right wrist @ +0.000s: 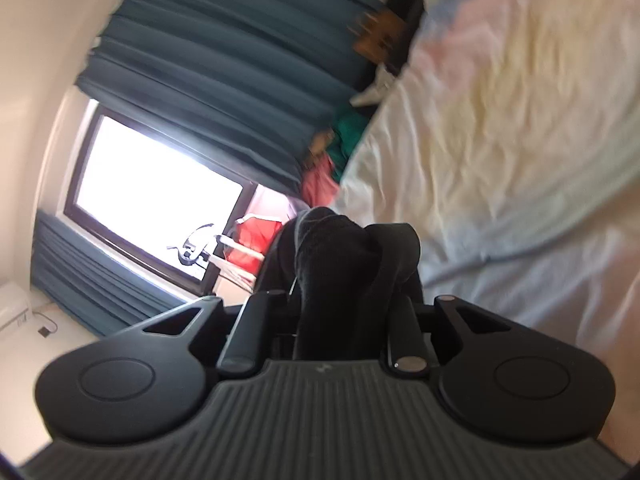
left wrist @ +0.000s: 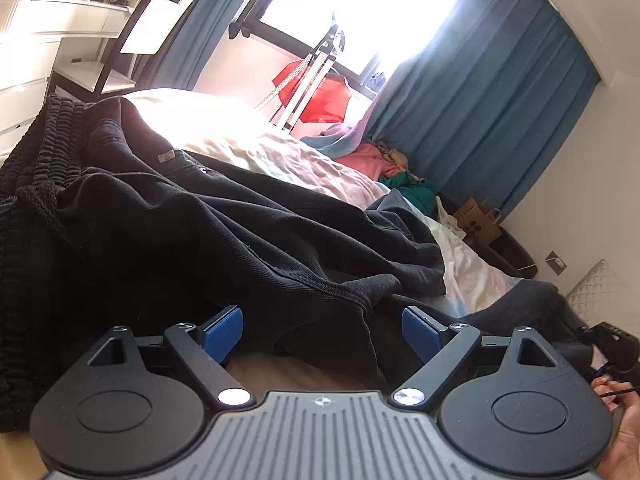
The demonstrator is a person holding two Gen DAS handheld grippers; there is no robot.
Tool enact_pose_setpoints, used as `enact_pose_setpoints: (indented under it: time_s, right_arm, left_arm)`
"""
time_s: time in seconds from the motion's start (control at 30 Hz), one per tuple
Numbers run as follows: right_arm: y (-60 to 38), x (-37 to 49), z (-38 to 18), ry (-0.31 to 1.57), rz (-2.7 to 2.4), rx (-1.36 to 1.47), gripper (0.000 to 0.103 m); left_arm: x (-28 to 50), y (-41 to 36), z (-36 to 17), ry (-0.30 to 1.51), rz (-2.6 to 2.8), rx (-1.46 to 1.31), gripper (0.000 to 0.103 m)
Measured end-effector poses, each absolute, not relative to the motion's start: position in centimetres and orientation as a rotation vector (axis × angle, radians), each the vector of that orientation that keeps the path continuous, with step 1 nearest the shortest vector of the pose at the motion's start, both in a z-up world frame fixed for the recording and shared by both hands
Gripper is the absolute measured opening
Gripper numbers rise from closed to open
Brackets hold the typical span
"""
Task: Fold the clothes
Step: 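Grasp the other pant leg hem with the right gripper and lift it, then grasp the ribbed waistband with the left gripper while the right gripper holds the hem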
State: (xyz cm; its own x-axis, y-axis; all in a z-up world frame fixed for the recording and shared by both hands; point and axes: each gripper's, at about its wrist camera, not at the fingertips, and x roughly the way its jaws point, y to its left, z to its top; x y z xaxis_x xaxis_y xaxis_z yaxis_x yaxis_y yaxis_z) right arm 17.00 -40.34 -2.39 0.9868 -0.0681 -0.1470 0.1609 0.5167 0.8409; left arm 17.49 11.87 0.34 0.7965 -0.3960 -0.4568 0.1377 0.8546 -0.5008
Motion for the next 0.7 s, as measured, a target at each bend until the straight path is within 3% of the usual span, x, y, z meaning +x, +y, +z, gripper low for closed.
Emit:
enact_pose_setpoints:
  time_s: [0.13,0.27,0.47,0.57,0.7]
  right_arm:
    - [-35.5,14.3,3.1,-0.06,-0.257,0.577,0.023]
    - [-33.9,15.1,3.3,0.024,-0.36,0.346,0.026]
    - [-42.5,17.4,-3.6,0.511,-0.527,0.828,0.03]
    - [-45.1,15.4,-7.9,0.585,-0.535,1.136,0.031]
    - [-44.8,11.8,-9.1,0.58,-0.5,1.354,0.047]
  left_arm:
    - [17.4,12.0,0.3,0.578,-0.303,-0.469,0.088]
    - [17.5,12.2,0.1,0.59,-0.292,-0.476,0.088]
    - [17.8,13.6,-0.2,0.609,-0.255,-0.542,0.088]
    - [17.5,15.2,-0.3,0.621,-0.214,-0.605,0.088]
    - [16.7,18.4,-0.4,0.697,-0.149,-0.735,0.089]
